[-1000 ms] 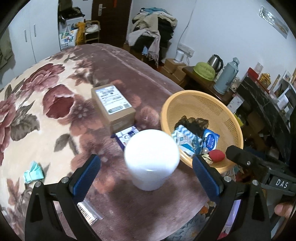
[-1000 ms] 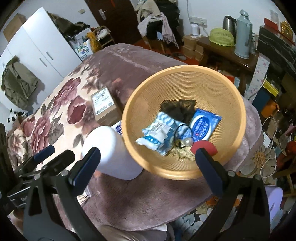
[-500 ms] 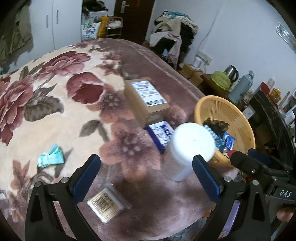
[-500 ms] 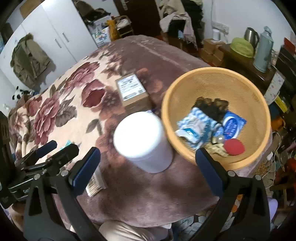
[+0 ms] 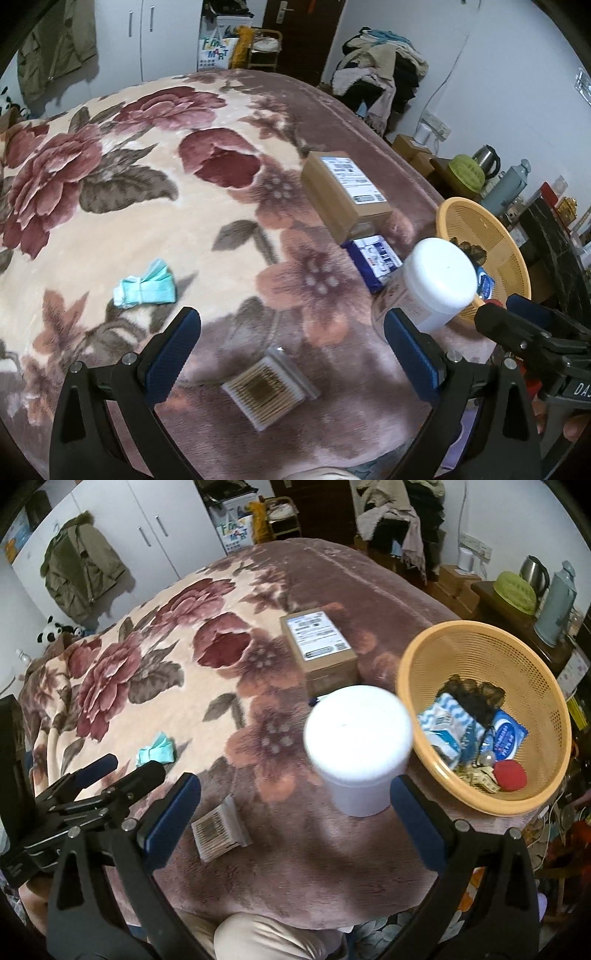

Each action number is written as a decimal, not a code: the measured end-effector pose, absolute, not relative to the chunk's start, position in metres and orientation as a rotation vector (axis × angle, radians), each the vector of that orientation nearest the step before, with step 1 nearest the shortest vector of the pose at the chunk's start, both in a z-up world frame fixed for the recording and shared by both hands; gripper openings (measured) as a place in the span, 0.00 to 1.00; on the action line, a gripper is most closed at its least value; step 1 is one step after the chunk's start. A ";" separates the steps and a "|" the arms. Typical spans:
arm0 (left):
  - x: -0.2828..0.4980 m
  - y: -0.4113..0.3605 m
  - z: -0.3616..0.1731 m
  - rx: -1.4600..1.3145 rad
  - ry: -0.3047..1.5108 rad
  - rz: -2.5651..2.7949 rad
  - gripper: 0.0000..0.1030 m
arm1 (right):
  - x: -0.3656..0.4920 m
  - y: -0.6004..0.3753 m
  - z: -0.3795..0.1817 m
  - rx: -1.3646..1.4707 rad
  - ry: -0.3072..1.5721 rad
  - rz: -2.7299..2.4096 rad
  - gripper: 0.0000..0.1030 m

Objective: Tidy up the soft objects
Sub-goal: 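Move both open tools back toward the cotton swab pack and face mask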

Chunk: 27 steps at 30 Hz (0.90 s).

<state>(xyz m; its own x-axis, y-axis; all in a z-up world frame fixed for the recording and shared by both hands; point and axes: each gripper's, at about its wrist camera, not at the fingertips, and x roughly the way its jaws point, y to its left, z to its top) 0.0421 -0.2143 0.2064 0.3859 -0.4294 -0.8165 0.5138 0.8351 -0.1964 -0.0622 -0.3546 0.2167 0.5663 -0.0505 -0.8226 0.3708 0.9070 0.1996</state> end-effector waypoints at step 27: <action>0.055 -0.152 0.173 0.065 1.058 -0.526 0.97 | -0.039 -0.286 0.186 0.331 1.019 -0.179 1.00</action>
<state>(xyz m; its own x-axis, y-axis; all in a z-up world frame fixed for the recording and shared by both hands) 0.0549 -0.1517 0.1733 0.3800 -0.3811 -0.8428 0.4423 0.8751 -0.1963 -0.0389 -0.2865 0.1864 0.5156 0.0069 -0.8568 0.2980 0.9361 0.1869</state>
